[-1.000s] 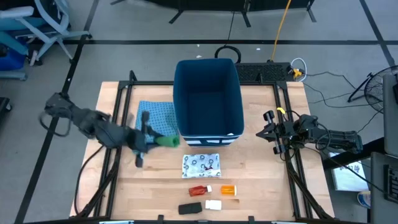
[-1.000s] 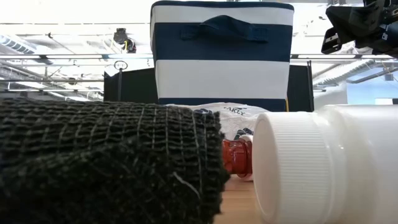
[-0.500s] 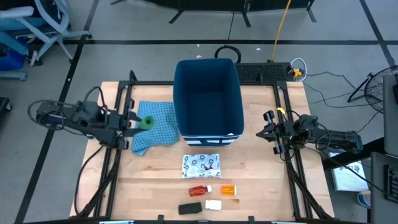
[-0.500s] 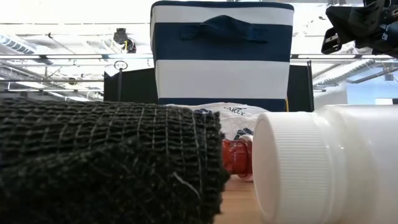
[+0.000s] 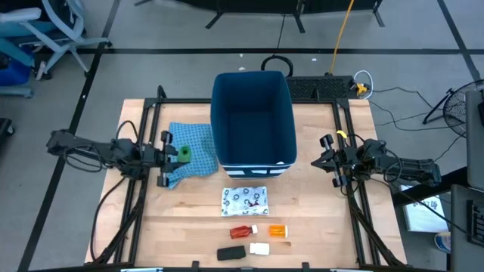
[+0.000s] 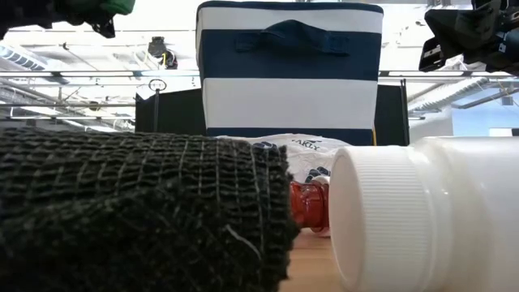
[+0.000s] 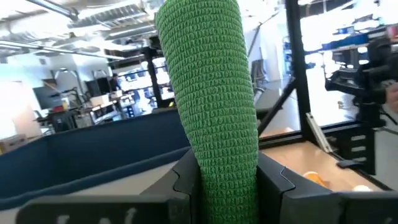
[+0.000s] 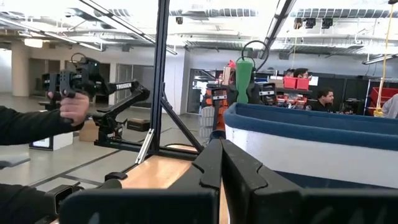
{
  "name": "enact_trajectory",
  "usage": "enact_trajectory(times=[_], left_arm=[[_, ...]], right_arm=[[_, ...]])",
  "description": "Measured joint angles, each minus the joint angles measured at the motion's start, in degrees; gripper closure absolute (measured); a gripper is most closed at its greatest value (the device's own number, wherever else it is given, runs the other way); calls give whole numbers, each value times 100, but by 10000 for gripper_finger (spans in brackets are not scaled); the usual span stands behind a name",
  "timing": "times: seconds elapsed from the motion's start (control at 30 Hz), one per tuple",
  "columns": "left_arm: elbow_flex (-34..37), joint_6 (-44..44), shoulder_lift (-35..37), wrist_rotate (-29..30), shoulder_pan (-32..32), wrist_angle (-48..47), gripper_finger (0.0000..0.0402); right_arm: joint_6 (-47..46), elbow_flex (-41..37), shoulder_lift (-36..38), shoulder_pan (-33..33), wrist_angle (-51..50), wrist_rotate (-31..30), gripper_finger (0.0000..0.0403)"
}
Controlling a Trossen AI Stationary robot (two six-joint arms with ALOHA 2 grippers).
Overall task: Pick & place medical supplies in basket/bin
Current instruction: Put the green bandage into the blue bin
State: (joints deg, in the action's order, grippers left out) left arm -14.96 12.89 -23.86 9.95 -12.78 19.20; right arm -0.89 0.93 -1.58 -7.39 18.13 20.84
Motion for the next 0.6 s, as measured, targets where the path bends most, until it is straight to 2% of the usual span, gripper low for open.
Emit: enact_trajectory(times=[0.13, 0.27, 0.43, 0.6], left_arm=[[-177, -513, -74, 167, 225, 116, 309], [-1048, -768, -594, 428, 565, -152, 309], [-3011, -814, -1979, 451, 1207, -1527, 309], [-5392, -690, -3816, -49, 1942, -3254, 309]], right_arm=[[1, -1, 0, 0, 2, -31, 403], [11, 0, 0, 1, 4, -515, 403], [2, -1, -5, -1, 1, -888, 403], [-34, -2, -7, -1, -62, -883, 403]])
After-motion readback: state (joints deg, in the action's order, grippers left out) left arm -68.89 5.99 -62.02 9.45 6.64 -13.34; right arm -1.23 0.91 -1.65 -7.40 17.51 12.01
